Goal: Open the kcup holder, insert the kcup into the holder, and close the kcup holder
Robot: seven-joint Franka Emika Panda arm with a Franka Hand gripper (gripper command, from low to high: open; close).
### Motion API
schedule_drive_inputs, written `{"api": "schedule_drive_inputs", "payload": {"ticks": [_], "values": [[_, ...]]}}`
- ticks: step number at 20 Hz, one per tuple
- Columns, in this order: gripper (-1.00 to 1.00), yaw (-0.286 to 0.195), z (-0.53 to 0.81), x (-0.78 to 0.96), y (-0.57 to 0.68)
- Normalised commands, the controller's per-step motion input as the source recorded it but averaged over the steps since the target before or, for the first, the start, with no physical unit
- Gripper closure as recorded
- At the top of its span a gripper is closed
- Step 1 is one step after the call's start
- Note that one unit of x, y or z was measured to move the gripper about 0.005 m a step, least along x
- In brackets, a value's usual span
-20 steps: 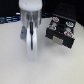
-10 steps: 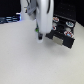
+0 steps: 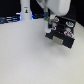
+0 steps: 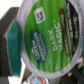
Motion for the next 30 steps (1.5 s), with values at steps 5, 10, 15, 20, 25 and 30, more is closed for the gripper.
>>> {"api": "schedule_drive_inputs", "payload": {"ticks": [5,10,15,20,25,30], "values": [[1.00,0.025,0.29,0.06,0.66],[1.00,0.048,0.11,0.09,0.63],[1.00,0.069,0.01,0.03,0.59],[1.00,0.086,-0.01,-0.01,0.53],[1.00,0.122,-0.08,-0.05,0.36],[1.00,0.111,-0.17,-0.06,0.17]]}}
